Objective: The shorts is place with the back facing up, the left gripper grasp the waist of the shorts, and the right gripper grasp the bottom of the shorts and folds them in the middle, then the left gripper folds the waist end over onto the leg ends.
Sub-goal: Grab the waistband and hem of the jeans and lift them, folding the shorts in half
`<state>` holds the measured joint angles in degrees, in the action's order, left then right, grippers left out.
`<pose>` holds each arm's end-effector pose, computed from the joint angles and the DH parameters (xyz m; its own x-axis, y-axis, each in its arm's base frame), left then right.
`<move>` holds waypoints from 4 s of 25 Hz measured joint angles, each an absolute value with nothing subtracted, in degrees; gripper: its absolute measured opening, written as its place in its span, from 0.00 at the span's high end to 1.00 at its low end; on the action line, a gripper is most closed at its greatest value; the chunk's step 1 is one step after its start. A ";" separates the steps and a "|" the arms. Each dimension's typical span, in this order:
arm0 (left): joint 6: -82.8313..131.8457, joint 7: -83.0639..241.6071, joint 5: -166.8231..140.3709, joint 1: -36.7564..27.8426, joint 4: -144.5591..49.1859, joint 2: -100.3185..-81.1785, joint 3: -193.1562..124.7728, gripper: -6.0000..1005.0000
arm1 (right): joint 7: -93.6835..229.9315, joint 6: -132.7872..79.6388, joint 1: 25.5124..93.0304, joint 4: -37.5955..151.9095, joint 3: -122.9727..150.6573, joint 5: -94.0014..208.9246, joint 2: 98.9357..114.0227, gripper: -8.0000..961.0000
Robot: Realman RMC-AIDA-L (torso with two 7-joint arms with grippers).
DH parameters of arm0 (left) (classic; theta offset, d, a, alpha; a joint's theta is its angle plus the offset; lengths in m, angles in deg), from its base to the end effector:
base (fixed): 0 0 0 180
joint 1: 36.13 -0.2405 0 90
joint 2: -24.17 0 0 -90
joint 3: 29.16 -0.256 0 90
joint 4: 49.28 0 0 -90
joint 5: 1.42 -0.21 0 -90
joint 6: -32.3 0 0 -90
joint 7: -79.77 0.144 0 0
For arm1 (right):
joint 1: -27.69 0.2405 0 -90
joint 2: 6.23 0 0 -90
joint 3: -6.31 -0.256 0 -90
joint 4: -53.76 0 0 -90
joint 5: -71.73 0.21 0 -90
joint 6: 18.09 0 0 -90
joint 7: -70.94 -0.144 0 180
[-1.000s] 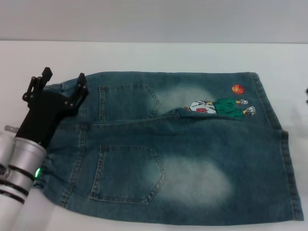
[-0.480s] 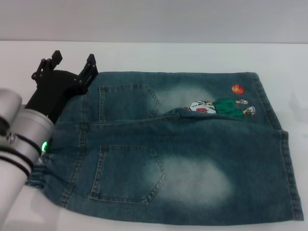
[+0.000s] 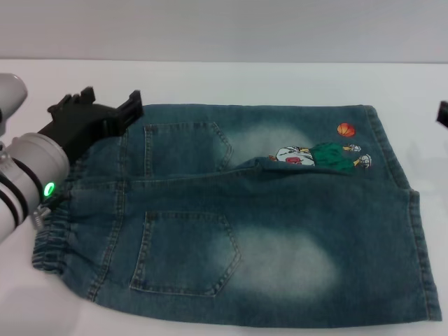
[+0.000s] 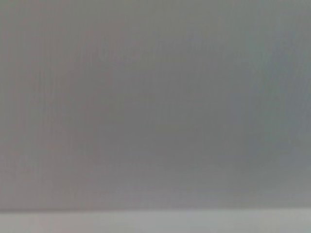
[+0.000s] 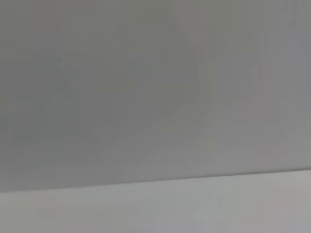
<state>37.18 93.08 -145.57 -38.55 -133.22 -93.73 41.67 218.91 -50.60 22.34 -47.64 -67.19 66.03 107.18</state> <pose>-0.2246 0.3195 -0.0091 0.6475 0.3224 0.6905 0.7618 -0.2513 -0.5970 0.2383 0.3074 0.0529 0.5881 -0.4700 -0.6582 -0.7398 0.0164 -0.6727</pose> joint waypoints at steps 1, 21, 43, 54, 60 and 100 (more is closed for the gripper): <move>40.13 92.98 -145.57 -38.61 -134.16 -93.74 42.76 0.19 | 221.80 -53.54 22.79 -49.42 -67.31 68.66 107.11 0.39; 72.50 92.12 -147.22 -41.01 -145.51 -93.53 56.54 0.19 | 235.56 -72.61 23.26 -62.03 -70.58 78.17 112.51 0.39; 109.03 83.88 -160.47 -34.96 -150.72 -93.83 64.92 0.23 | 229.52 -88.15 23.47 -59.84 -69.47 78.58 112.59 0.39; 112.35 80.62 -160.52 -32.81 -149.91 -93.95 62.19 0.25 | 229.76 -87.79 24.44 -58.62 -70.19 78.14 112.48 0.39; 112.88 79.95 -160.93 -31.56 -148.38 -93.90 61.24 0.27 | 230.02 -87.79 25.32 -57.41 -70.28 78.01 112.35 0.39; 115.32 79.64 -161.74 -28.70 -147.03 -93.80 58.67 0.38 | 231.78 -87.63 26.06 -56.80 -70.41 78.00 112.32 0.39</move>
